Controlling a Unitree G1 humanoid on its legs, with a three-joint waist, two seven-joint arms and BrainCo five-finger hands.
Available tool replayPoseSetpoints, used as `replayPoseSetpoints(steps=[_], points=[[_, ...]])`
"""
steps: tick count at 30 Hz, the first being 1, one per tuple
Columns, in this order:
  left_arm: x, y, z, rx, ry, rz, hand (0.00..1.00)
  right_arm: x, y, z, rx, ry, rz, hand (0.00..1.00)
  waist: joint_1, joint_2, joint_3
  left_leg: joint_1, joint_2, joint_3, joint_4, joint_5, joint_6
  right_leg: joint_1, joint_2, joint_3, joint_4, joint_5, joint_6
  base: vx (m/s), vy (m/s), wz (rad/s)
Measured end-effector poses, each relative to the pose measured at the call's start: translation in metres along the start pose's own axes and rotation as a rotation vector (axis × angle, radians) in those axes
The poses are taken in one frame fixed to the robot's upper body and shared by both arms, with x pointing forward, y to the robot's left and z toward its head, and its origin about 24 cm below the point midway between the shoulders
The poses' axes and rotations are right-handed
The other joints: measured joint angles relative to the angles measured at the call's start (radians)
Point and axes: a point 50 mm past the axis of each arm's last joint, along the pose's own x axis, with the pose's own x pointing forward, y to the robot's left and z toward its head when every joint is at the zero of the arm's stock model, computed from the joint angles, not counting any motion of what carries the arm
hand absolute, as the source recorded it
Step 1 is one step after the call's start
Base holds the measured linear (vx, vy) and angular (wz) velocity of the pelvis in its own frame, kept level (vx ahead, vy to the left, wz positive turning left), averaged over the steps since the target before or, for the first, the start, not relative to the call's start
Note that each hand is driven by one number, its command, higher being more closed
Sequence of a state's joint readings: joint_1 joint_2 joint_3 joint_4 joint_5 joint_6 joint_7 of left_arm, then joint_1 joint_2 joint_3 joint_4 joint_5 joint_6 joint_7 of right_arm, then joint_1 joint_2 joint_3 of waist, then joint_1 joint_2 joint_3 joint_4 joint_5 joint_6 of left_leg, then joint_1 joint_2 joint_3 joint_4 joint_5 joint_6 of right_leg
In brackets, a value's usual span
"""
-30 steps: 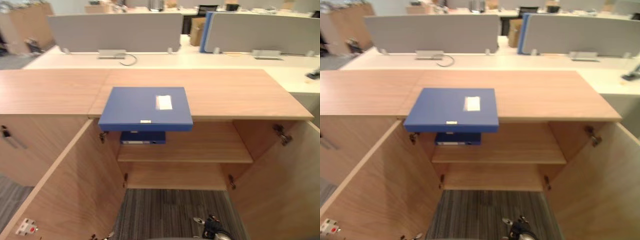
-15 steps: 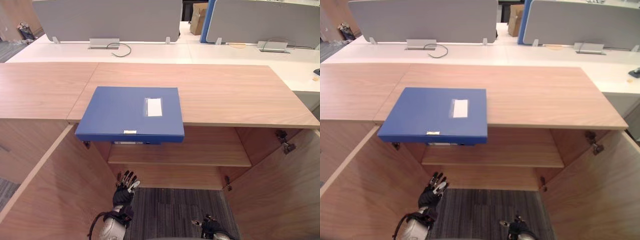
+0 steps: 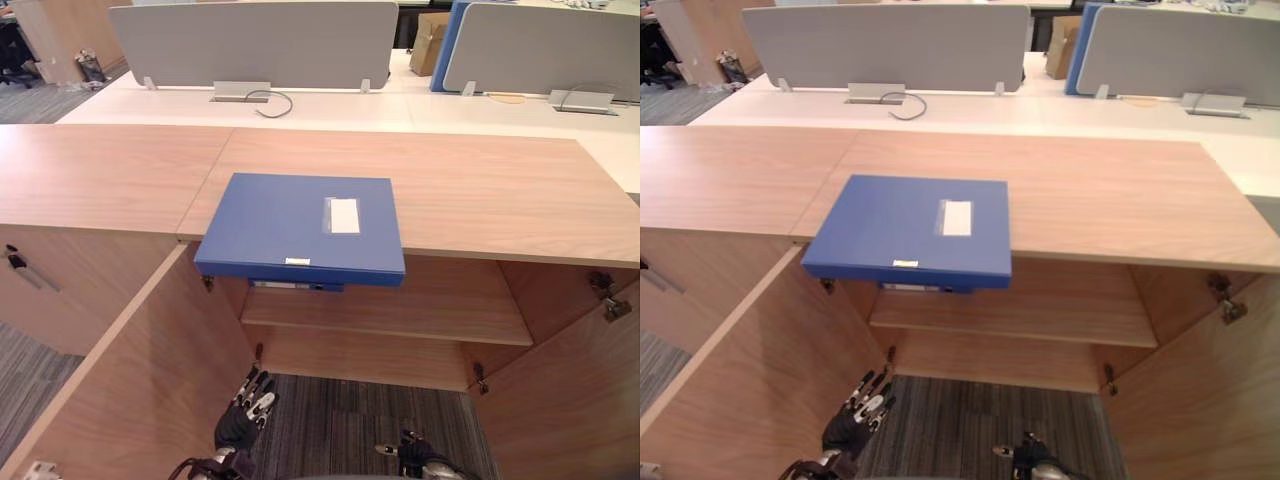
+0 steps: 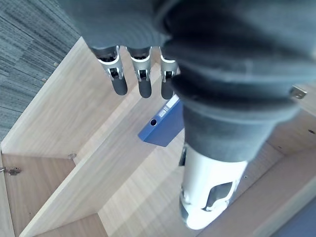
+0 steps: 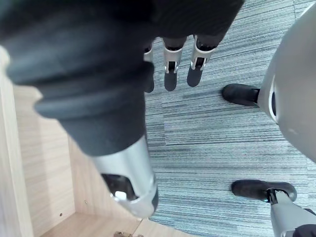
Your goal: Walk over to the cabinet, pick up the folder, carry it to the office cabinet, place the folder inside the office cabinet, then close the office cabinet door
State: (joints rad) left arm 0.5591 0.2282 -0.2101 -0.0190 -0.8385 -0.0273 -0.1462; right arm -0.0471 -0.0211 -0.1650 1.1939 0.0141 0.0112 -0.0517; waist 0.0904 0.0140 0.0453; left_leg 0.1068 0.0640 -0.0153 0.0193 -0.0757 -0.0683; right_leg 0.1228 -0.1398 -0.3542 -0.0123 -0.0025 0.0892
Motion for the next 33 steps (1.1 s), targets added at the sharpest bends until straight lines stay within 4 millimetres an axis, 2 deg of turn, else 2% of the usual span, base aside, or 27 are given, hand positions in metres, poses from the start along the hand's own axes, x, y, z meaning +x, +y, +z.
replayPoseSetpoints(steps=[4,6,7,8,9,10,12,15,20,22,24,29,33], points=[[-0.016,0.001,0.033,0.177,-0.071,-0.030,0.00,0.000,-0.005,0.001,-0.001,-0.001,-0.013,0.00,0.005,0.000,0.000,0.001,-0.002,-0.002,-0.006,0.006,0.002,-0.002,-0.001,0.000,0.002,0.001,0.000,-0.02,0.007,0.01],[-0.026,0.001,0.066,0.239,-0.197,-0.021,0.00,0.000,-0.012,0.000,0.001,0.000,-0.028,0.00,0.010,0.000,0.000,-0.001,-0.003,-0.008,-0.016,0.012,0.003,-0.005,-0.002,-0.001,0.002,0.001,-0.001,-0.02,0.010,0.05],[-0.028,0.000,0.075,0.250,-0.242,-0.017,0.00,0.000,-0.013,-0.001,0.000,0.005,-0.031,0.00,0.011,0.000,0.000,-0.004,-0.004,-0.011,-0.015,0.011,0.003,-0.005,-0.002,-0.002,0.002,0.001,-0.001,-0.01,0.010,0.14],[-0.034,-0.005,0.098,0.267,-0.369,-0.006,0.00,0.000,-0.016,-0.006,0.009,0.025,-0.039,0.00,0.016,-0.003,0.001,-0.009,-0.004,-0.021,-0.014,0.011,0.003,-0.005,-0.002,-0.004,0.002,0.001,-0.001,0.00,0.005,0.15],[-0.038,-0.007,0.108,0.269,-0.430,0.004,0.00,0.000,-0.017,-0.009,0.026,0.034,-0.045,0.00,0.016,-0.004,0.002,-0.013,-0.005,-0.026,-0.012,0.011,0.003,-0.006,-0.002,-0.004,0.001,0.001,-0.001,0.01,0.010,0.20],[-0.047,-0.012,0.128,0.266,-0.593,0.042,0.00,-0.001,-0.019,-0.014,0.039,0.052,-0.051,0.00,0.019,-0.006,0.004,-0.023,-0.006,-0.034,-0.008,0.011,0.002,-0.010,-0.002,-0.004,0.002,0.001,-0.001,0.01,0.008,0.14],[-0.055,-0.019,0.145,0.279,-0.759,0.105,0.00,-0.002,-0.021,-0.018,0.046,0.059,-0.057,0.00,0.025,-0.007,0.005,-0.034,-0.006,-0.042,0.003,0.008,0.000,-0.012,-0.001,-0.003,0.002,0.001,-0.001,0.01,0.009,0.15],[-0.063,-0.042,0.168,0.295,-1.035,0.198,0.00,-0.003,-0.023,-0.024,0.069,0.068,-0.066,0.00,0.038,-0.009,0.006,-0.038,-0.005,-0.059,0.022,0.001,-0.003,0.002,0.000,-0.002,0.003,0.000,-0.002,0.00,0.007,0.16],[-0.065,-0.078,0.188,0.392,-1.262,0.263,0.00,-0.002,-0.012,-0.019,0.034,0.044,-0.035,0.00,0.038,-0.012,0.008,-0.041,-0.005,-0.066,0.038,0.000,-0.004,0.007,0.000,0.002,0.003,0.000,-0.002,-0.04,0.004,0.03],[-0.066,-0.099,0.194,0.477,-1.371,0.290,0.00,-0.002,-0.007,-0.017,-0.003,0.034,-0.022,0.00,0.036,-0.013,0.009,-0.043,-0.005,-0.066,0.042,0.000,-0.004,0.006,0.001,0.006,0.004,-0.001,-0.004,-0.08,0.005,-0.02],[-0.066,-0.109,0.195,0.570,-1.423,0.325,0.00,-0.002,-0.005,-0.015,-0.038,0.024,-0.014,0.00,0.035,-0.013,0.009,-0.047,-0.004,-0.066,0.044,0.000,-0.004,0.003,0.002,0.011,0.004,-0.002,-0.004,-0.06,0.009,-0.02],[-0.060,-0.130,0.191,0.856,-1.473,0.302,0.00,-0.001,0.003,-0.009,-0.089,0.008,0.007,0.00,0.034,-0.013,0.009,-0.053,0.006,-0.049,0.050,-0.001,-0.007,-0.013,0.011,0.032,0.009,-0.002,-0.005,-0.03,0.007,-0.10],[-0.037,-0.140,0.182,1.036,-1.413,0.240,0.00,-0.001,0.008,-0.007,-0.128,0.001,0.024,0.00,0.032,-0.012,0.008,-0.054,0.012,-0.031,0.049,-0.002,-0.009,-0.031,0.016,0.054,0.018,-0.002,-0.008,0.00,0.015,-0.14]])
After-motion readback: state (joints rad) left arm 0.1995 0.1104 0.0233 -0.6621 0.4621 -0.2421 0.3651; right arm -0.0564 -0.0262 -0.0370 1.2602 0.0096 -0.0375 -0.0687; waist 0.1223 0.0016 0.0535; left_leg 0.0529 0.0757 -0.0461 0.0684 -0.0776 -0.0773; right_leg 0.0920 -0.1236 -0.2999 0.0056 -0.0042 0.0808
